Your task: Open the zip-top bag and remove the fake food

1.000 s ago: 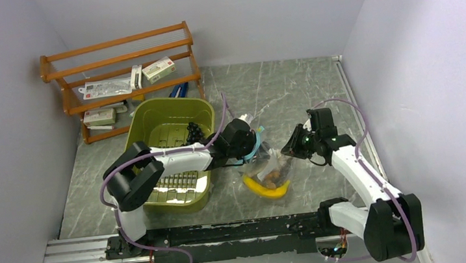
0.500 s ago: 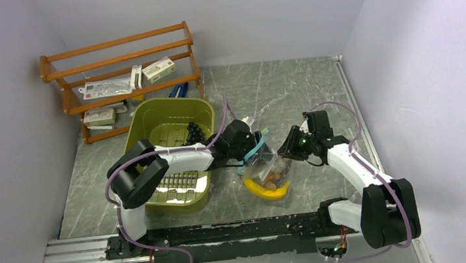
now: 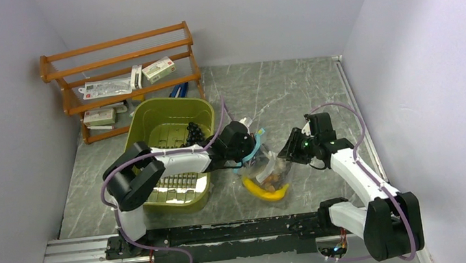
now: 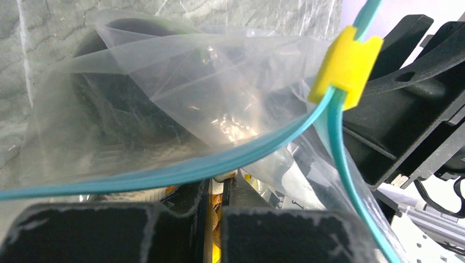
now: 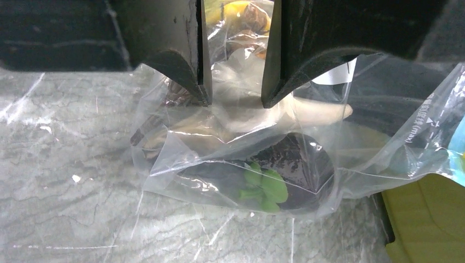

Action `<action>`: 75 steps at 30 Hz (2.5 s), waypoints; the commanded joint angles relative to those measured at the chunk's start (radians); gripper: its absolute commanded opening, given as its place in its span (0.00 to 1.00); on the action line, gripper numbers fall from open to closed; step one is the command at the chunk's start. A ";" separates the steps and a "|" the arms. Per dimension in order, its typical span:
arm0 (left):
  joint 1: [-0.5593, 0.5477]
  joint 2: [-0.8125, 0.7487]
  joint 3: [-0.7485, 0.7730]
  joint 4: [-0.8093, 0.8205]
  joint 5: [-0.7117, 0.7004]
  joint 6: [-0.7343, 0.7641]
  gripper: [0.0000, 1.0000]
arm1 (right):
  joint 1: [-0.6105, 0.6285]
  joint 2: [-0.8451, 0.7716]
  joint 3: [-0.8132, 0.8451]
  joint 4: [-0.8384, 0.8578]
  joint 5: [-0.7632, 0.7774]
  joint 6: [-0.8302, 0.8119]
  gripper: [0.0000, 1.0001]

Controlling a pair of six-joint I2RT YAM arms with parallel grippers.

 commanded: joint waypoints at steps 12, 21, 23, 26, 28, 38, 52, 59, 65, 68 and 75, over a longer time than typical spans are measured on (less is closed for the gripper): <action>-0.003 -0.098 0.098 -0.297 0.003 0.212 0.07 | 0.009 -0.013 -0.025 -0.077 0.165 0.024 0.47; 0.005 -0.106 0.104 -0.356 0.075 0.263 0.10 | 0.011 -0.134 -0.058 0.037 -0.031 0.008 0.46; 0.007 -0.105 0.099 -0.349 0.081 0.256 0.13 | 0.010 -0.160 -0.070 0.073 -0.120 0.010 0.44; 0.011 -0.102 0.087 -0.304 0.116 0.230 0.21 | 0.011 -0.147 -0.104 0.102 -0.228 0.000 0.40; 0.011 -0.096 0.084 -0.277 0.144 0.219 0.27 | 0.012 -0.126 -0.138 0.124 -0.263 0.000 0.36; 0.012 -0.065 0.008 -0.117 0.298 0.135 0.51 | 0.014 -0.083 -0.204 0.150 -0.243 0.034 0.29; 0.013 -0.080 -0.001 -0.168 0.233 0.164 0.08 | 0.014 -0.165 -0.183 0.045 -0.170 0.030 0.24; 0.014 -0.125 0.021 -0.266 0.154 0.218 0.07 | 0.013 -0.213 -0.092 -0.133 0.034 0.042 0.39; 0.012 -0.137 0.016 -0.282 0.146 0.229 0.08 | 0.013 -0.270 -0.056 -0.189 0.113 0.109 0.56; 0.013 -0.129 0.008 -0.252 0.180 0.222 0.37 | 0.013 -0.270 -0.077 -0.172 0.098 0.103 0.64; 0.011 -0.124 -0.030 -0.136 0.261 0.165 0.74 | 0.015 -0.220 -0.136 -0.040 -0.126 0.069 0.37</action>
